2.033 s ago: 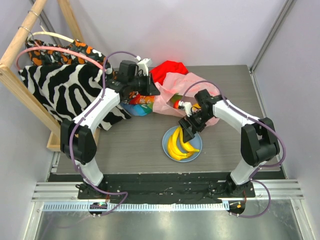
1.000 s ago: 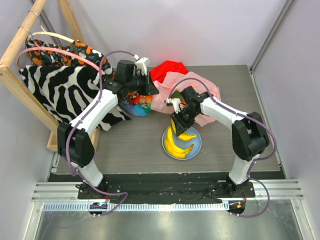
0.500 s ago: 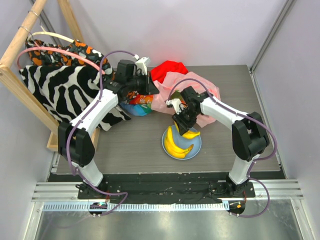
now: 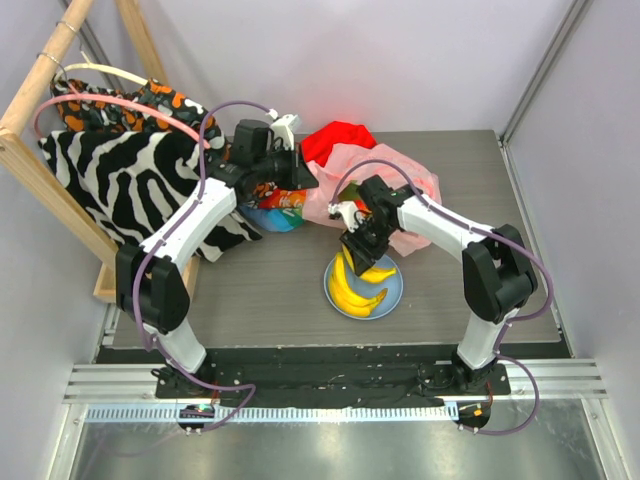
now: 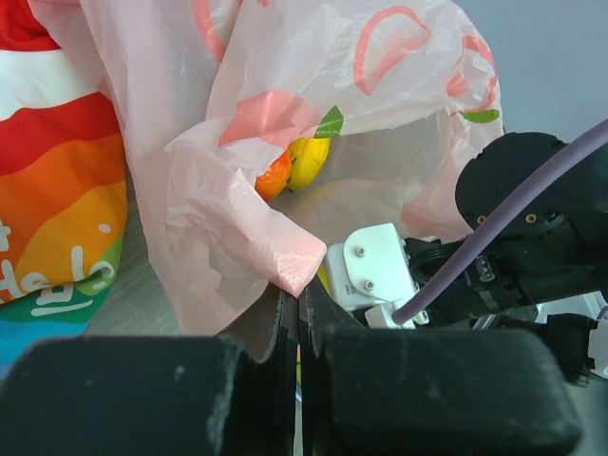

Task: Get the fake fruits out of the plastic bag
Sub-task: Place the fake fruit in the plastic bag.

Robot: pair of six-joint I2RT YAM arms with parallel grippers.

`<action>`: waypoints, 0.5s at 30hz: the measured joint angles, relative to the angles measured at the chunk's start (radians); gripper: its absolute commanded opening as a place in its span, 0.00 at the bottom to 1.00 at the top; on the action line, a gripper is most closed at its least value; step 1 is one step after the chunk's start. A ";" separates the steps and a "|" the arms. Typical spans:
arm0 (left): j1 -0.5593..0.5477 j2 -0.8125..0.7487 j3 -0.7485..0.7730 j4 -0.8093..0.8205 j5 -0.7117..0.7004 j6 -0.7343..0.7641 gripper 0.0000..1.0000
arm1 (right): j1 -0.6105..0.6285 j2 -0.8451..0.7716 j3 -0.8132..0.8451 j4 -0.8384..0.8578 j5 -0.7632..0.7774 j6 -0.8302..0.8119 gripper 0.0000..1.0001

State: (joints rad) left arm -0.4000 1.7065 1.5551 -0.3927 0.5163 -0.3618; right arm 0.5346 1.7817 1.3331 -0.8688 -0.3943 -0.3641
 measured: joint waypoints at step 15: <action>0.000 0.004 0.006 0.011 0.001 -0.006 0.02 | 0.005 -0.017 -0.037 -0.010 0.005 -0.008 0.11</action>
State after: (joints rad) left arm -0.4000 1.7107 1.5612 -0.3817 0.5171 -0.3676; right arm 0.5392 1.7649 1.2957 -0.8783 -0.3893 -0.3717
